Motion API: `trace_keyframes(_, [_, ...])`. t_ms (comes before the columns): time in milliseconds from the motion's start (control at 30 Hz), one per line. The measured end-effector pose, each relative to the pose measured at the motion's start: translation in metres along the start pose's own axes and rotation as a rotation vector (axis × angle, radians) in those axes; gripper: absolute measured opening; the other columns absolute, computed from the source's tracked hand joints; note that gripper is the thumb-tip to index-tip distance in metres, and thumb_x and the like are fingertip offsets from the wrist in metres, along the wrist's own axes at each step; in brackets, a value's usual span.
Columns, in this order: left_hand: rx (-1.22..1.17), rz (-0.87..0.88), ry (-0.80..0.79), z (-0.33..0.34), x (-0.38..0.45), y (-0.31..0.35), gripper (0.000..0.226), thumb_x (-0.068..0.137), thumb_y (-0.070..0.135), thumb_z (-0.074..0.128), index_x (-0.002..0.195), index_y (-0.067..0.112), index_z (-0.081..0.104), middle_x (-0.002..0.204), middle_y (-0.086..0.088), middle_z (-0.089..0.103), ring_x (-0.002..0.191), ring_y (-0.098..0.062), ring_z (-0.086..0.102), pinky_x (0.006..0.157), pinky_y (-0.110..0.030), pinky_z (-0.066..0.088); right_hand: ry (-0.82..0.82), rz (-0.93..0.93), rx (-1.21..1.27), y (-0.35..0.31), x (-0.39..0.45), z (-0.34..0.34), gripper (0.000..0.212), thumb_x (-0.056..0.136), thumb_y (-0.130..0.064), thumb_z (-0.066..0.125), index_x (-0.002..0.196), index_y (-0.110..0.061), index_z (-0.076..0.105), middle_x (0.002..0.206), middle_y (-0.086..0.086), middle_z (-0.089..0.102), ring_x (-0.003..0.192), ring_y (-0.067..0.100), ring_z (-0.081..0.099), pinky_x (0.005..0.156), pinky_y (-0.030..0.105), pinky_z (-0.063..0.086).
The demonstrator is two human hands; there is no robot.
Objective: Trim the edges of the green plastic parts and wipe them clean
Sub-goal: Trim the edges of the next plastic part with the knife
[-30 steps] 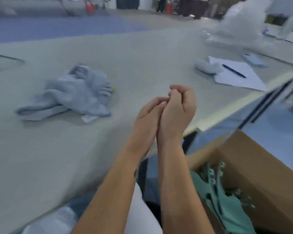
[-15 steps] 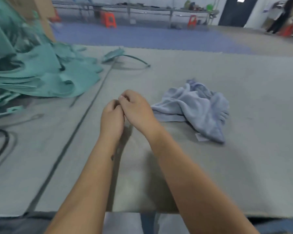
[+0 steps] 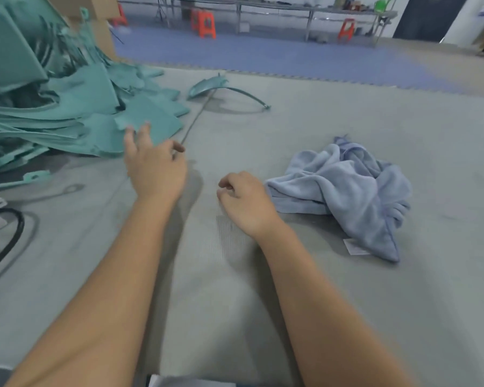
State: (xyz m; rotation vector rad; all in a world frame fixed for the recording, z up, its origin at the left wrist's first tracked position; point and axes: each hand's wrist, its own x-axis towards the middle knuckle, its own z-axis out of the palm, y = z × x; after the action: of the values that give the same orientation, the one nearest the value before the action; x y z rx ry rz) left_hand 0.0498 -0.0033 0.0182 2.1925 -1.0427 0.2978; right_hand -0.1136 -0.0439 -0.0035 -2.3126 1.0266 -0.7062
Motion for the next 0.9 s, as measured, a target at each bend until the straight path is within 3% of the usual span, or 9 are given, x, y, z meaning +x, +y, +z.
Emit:
trace_keyframes(67, [0.084,-0.01,-0.112,0.005,0.001,-0.014,0.028,0.091,0.023,0.05,0.113,0.026,0.068,0.16,-0.012,0.017,0.148,-0.029,-0.001,0.119,-0.039,0.004,-0.015,-0.024,-0.039,0.001,0.001,0.001,0.022,0.093,-0.022,0.054,0.106,-0.011,0.068,0.108,0.01,0.059,0.107,0.026,0.052,0.09,0.033,0.037])
trace_keyframes(167, [0.133,-0.066,-0.241,0.015,-0.007,-0.022,0.034,0.092,0.027,0.046,0.121,0.02,0.063,0.158,-0.016,0.02,0.149,-0.028,-0.004,0.12,-0.044,0.006,-0.027,-0.047,-0.092,0.002,0.001,0.001,0.021,0.093,-0.022,0.055,0.105,-0.012,0.068,0.109,0.009,0.058,0.108,0.027,0.05,0.092,0.035,0.038])
trace_keyframes(333, [0.119,0.059,0.021,0.009,0.007,-0.02,0.023,0.088,0.019,0.053,0.103,0.016,0.069,0.16,-0.017,0.013,0.149,-0.032,-0.005,0.119,-0.048,0.002,-0.041,-0.068,-0.077,0.005,0.0,0.002,0.021,0.094,-0.021,0.053,0.105,-0.012,0.067,0.11,0.007,0.057,0.107,0.025,0.047,0.088,0.032,0.037])
trace_keyframes(433, [0.172,-0.103,-0.076,0.006,0.011,-0.03,0.033,0.089,0.025,0.049,0.118,0.02,0.063,0.161,-0.018,0.008,0.148,-0.031,-0.007,0.116,-0.053,0.006,-0.045,-0.06,-0.042,0.007,0.0,0.002,0.02,0.094,-0.021,0.052,0.102,-0.013,0.068,0.108,0.004,0.056,0.106,0.023,0.047,0.088,0.032,0.038])
trace_keyframes(500, [0.199,-0.244,-0.209,0.006,0.008,-0.036,0.04,0.093,0.03,0.042,0.13,0.021,0.055,0.155,-0.021,0.02,0.145,-0.034,0.008,0.112,-0.054,0.014,-0.043,-0.057,-0.035,0.007,0.0,0.003,0.019,0.093,-0.021,0.052,0.1,-0.013,0.068,0.106,0.003,0.056,0.105,0.022,0.048,0.088,0.032,0.039])
trace_keyframes(567, [0.225,-0.281,-0.236,0.008,0.006,-0.038,0.04,0.094,0.03,0.039,0.13,0.021,0.053,0.138,-0.022,0.036,0.131,-0.037,0.026,0.104,-0.053,0.025,-0.032,-0.056,-0.02,0.005,0.0,0.002,0.018,0.093,-0.02,0.052,0.097,-0.011,0.067,0.102,0.004,0.057,0.103,0.023,0.049,0.088,0.034,0.04])
trace_keyframes(733, [0.21,-0.191,-0.094,0.007,0.002,-0.034,0.044,0.086,0.002,0.045,0.123,0.019,0.064,0.121,-0.026,0.044,0.118,-0.042,0.033,0.097,-0.047,0.033,0.04,-0.055,0.007,-0.002,-0.001,-0.007,0.02,0.094,-0.017,0.047,0.089,-0.01,0.065,0.088,0.003,0.062,0.086,0.022,0.055,0.078,0.039,0.046])
trace_keyframes(900, [0.036,-0.022,-0.021,0.003,-0.012,-0.008,0.054,0.087,0.0,0.043,0.134,0.024,0.056,0.119,-0.027,0.047,0.113,-0.042,0.038,0.095,-0.045,0.035,0.174,0.086,-0.121,-0.007,-0.004,-0.023,0.021,0.095,-0.024,0.04,0.092,-0.012,0.057,0.079,0.003,0.06,0.077,0.027,0.053,0.062,0.036,0.036])
